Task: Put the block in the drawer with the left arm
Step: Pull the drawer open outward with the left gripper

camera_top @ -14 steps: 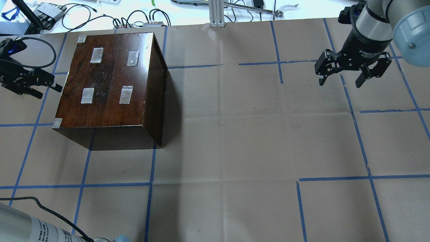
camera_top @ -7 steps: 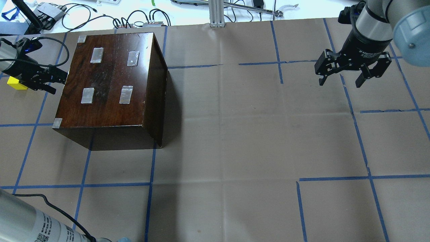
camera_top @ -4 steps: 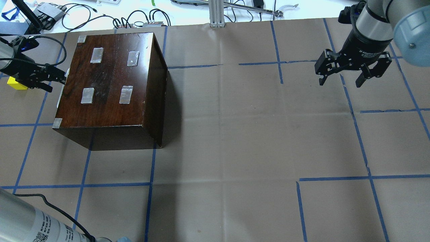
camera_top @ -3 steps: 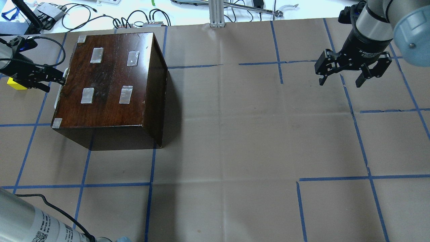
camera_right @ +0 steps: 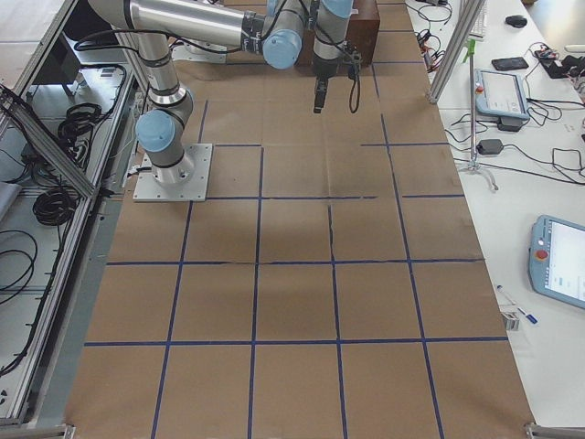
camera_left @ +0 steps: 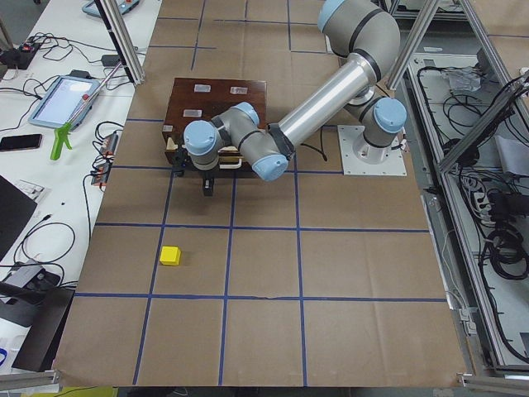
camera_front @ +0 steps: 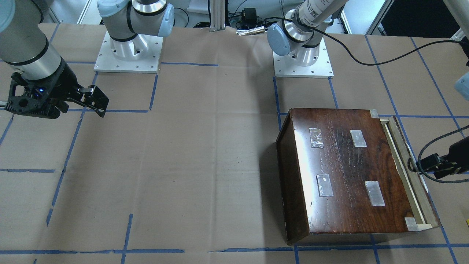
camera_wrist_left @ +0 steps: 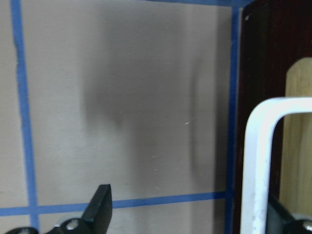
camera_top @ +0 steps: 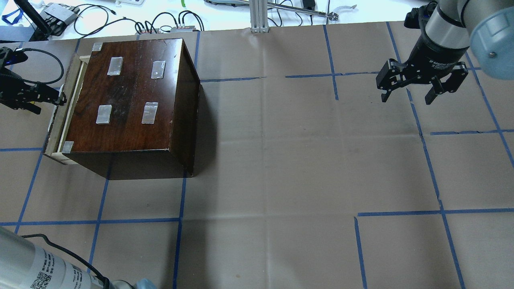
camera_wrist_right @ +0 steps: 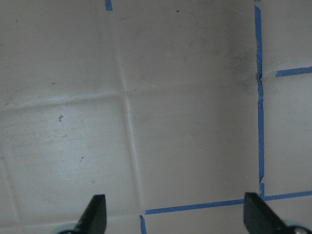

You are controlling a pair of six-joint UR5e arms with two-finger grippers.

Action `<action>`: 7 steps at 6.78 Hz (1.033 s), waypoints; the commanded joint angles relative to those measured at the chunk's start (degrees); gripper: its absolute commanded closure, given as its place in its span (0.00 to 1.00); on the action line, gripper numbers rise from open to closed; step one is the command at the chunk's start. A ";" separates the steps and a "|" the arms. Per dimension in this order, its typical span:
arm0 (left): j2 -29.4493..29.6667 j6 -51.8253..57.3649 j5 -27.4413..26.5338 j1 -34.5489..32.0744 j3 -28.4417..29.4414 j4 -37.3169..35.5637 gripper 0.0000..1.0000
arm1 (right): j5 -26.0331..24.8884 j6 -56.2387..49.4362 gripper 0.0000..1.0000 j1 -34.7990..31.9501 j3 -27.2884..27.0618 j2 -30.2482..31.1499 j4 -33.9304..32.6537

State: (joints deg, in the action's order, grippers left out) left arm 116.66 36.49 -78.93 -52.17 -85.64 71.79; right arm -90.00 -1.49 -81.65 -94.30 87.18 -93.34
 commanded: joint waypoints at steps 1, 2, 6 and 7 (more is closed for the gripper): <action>-0.12 1.21 -0.17 1.37 0.04 -0.24 0.02 | 0.00 0.00 0.00 0.00 0.08 -0.08 0.00; -0.12 1.21 -0.26 1.46 0.04 -0.77 0.02 | 0.00 0.09 0.00 0.00 0.00 0.01 0.00; -0.30 4.20 -0.35 4.70 0.04 -2.61 0.02 | 0.00 0.00 0.00 0.00 0.08 0.01 0.00; -0.30 5.07 -0.35 5.49 0.04 -2.79 0.02 | 0.00 0.00 0.00 0.00 0.00 0.01 0.00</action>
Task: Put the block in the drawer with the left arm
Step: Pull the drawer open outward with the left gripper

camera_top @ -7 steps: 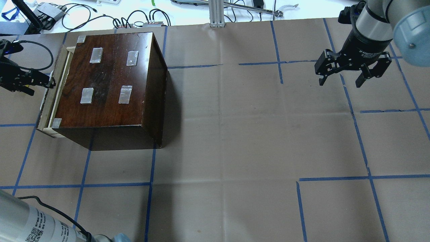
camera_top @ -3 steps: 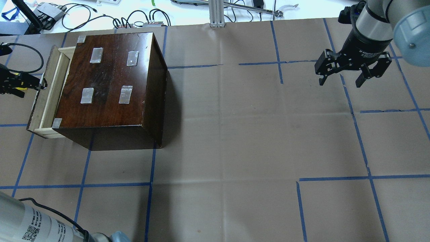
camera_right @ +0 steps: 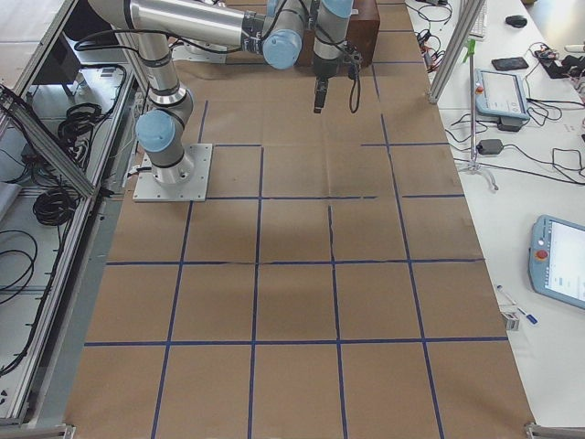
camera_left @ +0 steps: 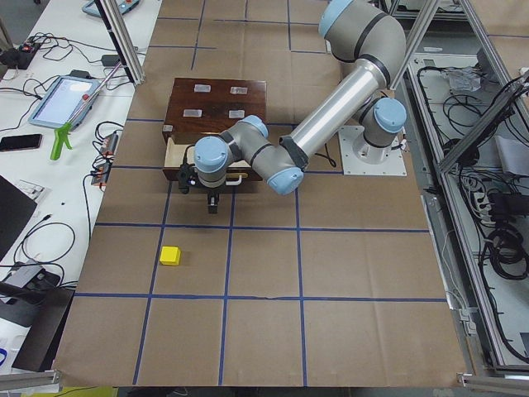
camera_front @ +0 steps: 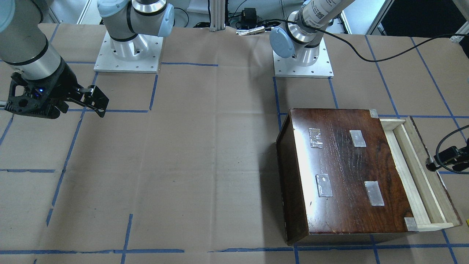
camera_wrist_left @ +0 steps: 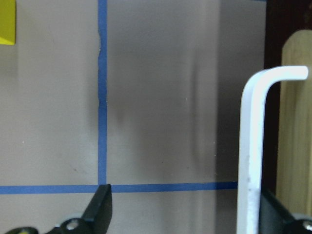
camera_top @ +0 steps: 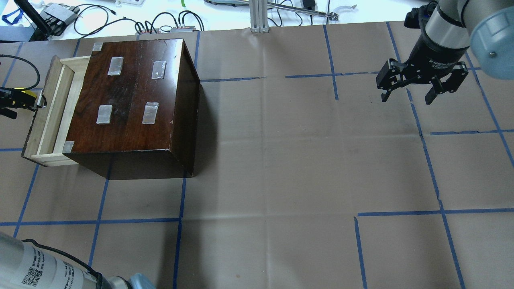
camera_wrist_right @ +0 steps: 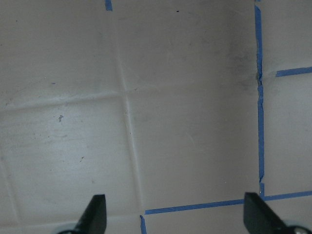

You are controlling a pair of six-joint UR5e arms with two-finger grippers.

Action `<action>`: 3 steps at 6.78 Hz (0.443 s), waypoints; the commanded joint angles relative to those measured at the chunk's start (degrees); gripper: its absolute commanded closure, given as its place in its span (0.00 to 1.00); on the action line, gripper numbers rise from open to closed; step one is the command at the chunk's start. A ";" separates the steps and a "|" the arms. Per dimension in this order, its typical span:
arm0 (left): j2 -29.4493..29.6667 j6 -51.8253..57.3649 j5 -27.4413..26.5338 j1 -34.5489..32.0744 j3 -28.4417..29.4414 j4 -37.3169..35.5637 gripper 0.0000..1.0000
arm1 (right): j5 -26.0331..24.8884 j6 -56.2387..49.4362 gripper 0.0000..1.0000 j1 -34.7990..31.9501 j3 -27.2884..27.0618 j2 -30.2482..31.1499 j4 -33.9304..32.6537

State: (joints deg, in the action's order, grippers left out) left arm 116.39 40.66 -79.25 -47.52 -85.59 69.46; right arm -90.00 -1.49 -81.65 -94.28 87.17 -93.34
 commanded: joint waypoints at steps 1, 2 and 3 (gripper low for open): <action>-0.55 1.09 -0.64 0.93 -0.02 -0.46 0.02 | 0.00 0.00 0.00 0.00 0.06 0.02 0.00; -1.77 1.00 -2.39 0.85 0.07 -0.46 0.01 | 0.00 0.00 0.00 0.00 -0.03 0.02 0.00; -3.00 1.00 -2.49 0.76 1.38 -0.20 0.01 | 0.00 0.00 0.00 0.00 -0.03 -0.06 0.00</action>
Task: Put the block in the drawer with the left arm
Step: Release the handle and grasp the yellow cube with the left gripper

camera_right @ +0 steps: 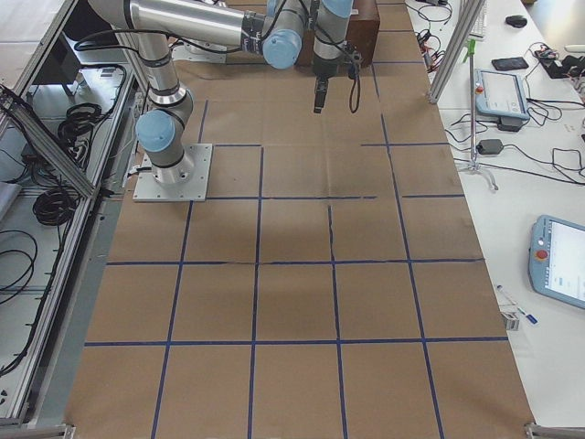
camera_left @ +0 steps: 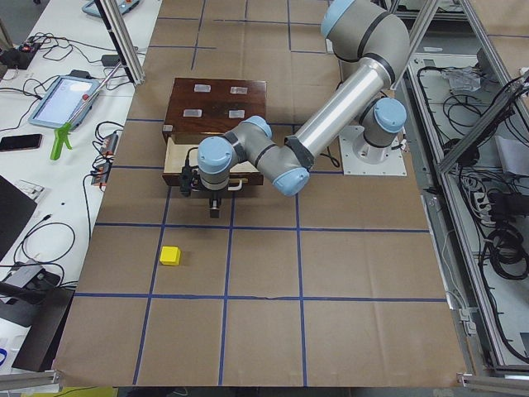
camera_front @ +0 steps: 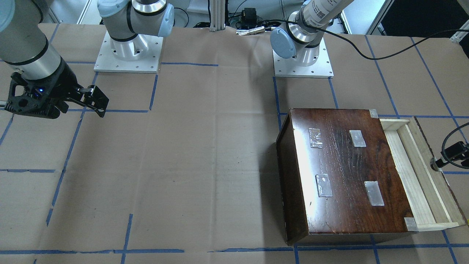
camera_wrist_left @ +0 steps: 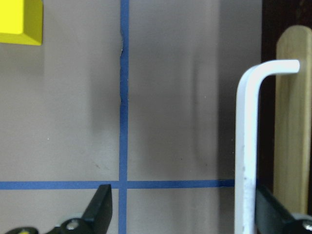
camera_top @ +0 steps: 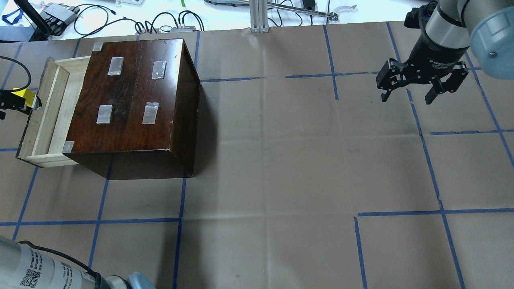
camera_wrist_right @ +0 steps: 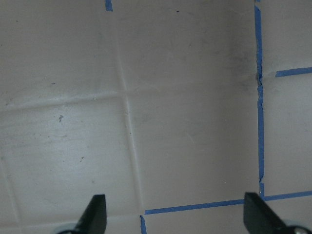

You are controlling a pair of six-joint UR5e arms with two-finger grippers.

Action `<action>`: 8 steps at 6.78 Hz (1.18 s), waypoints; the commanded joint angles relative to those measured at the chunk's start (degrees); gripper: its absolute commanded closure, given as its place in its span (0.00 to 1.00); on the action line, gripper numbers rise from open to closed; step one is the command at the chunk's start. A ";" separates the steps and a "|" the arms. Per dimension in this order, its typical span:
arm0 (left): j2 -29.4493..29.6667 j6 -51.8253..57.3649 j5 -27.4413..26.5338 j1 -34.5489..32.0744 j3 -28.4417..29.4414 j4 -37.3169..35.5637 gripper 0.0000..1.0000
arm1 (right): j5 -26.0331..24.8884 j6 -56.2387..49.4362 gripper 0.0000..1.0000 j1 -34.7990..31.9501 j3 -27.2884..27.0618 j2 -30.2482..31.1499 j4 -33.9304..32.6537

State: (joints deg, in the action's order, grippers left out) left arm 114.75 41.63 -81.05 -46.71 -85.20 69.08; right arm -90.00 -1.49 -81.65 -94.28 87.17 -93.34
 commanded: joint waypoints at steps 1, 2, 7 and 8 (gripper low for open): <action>-0.94 0.03 -0.86 -0.05 3.79 0.96 0.02 | 0.00 0.00 0.00 0.00 -0.03 -0.07 0.00; 0.55 0.03 -0.95 -0.05 6.34 1.06 0.01 | 0.00 0.00 0.00 0.00 -0.03 0.02 0.00; 21.51 3.80 -2.18 0.21 37.38 12.52 0.02 | 0.00 0.09 0.00 0.00 -0.03 0.02 0.00; 26.70 4.42 -2.18 0.21 46.09 16.49 0.02 | 0.00 0.00 0.00 0.00 -0.03 0.02 0.00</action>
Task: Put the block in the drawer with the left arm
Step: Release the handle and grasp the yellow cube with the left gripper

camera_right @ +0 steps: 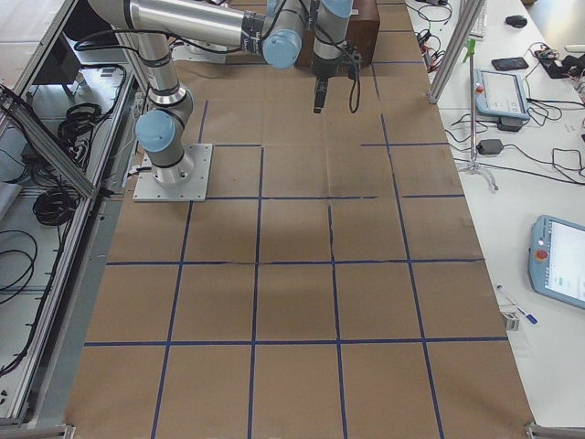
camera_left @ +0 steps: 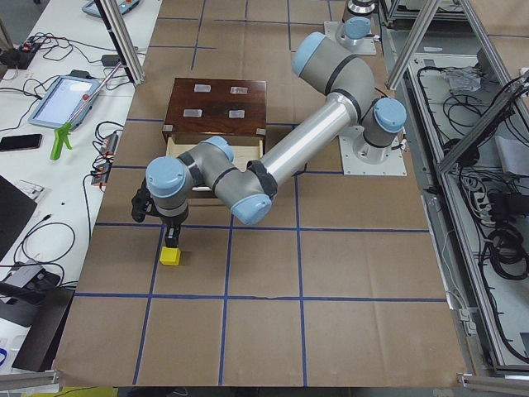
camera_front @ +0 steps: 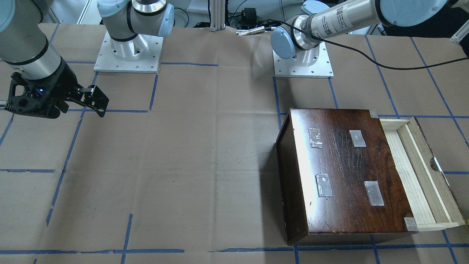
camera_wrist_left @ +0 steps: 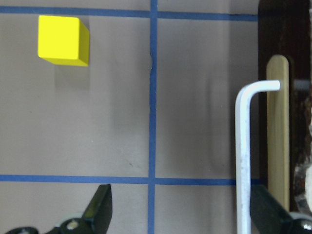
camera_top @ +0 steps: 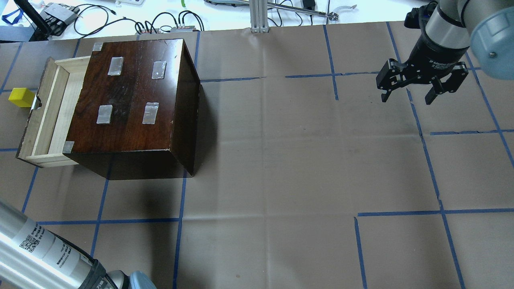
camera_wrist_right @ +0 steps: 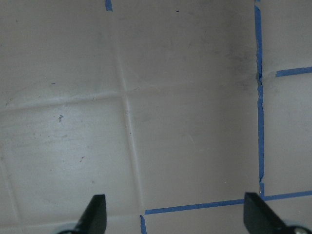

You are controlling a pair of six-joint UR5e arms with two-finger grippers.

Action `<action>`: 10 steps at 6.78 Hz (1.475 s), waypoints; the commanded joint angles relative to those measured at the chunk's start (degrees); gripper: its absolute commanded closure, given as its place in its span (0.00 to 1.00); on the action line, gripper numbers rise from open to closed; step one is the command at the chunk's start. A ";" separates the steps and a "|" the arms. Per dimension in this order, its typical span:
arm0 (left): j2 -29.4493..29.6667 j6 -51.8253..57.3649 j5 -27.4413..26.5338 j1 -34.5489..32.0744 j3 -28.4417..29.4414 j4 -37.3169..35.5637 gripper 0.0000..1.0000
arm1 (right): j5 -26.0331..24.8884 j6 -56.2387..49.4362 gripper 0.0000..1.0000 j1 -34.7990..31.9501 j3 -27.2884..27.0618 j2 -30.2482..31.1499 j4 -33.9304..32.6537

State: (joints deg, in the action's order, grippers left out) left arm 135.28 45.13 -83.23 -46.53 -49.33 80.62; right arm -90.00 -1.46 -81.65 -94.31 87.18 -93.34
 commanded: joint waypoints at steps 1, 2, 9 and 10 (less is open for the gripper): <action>11.01 1.27 -0.01 -0.05 17.26 7.51 0.02 | 0.00 0.05 0.00 0.00 0.09 -0.08 0.00; 14.71 1.28 -0.01 -0.40 21.25 8.40 0.02 | 0.00 0.05 0.00 0.00 0.00 -0.08 0.00; 22.30 1.19 -0.27 -0.76 21.47 7.71 0.20 | 0.00 -0.04 0.00 0.00 0.00 -0.08 0.00; 22.39 1.19 -0.27 -0.76 21.55 7.62 0.36 | 0.00 -0.04 0.00 0.00 0.09 -0.08 0.00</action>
State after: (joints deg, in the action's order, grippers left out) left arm 157.38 46.35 -83.48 -47.28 -27.84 88.36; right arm -90.00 -1.49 -81.65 -94.29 87.11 -93.34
